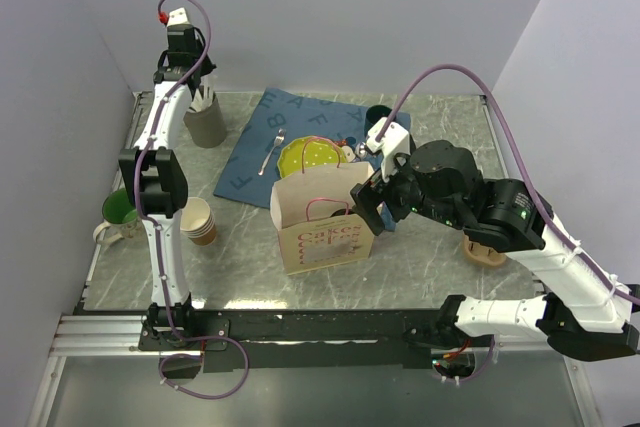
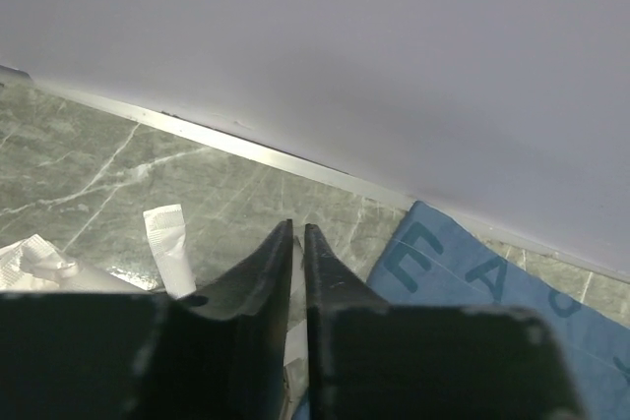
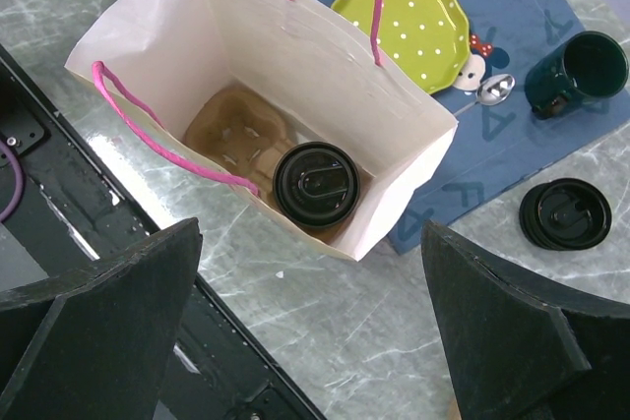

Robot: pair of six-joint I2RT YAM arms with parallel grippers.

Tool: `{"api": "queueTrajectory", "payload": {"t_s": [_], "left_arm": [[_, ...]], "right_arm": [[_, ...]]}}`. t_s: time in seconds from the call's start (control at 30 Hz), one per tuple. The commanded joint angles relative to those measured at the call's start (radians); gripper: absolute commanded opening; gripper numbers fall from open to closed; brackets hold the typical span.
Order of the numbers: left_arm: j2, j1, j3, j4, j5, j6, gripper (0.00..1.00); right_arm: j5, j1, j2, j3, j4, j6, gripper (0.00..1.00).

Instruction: Pack the takeout coffee

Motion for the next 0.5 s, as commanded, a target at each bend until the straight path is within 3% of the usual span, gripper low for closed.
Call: {"api": "queueTrajectory", "payload": {"t_s": [0.0, 0.03, 0.47], "left_arm": [[-0.003, 0.004, 0.027, 0.039, 0.02, 0.017, 0.11], [-0.004, 0.004, 0.027, 0.038, 0.018, 0.018, 0.01], [-0.149, 0.003, 0.03, 0.004, -0.055, 0.057, 0.01]], "right_arm": [[0.02, -0.004, -0.021, 0.018, -0.002, 0.013, 1.0], [0.022, -0.004, -0.022, 0.018, -0.004, 0.016, 1.0], [0.016, -0.004, -0.048, 0.01, 0.028, 0.005, 1.0]]}}
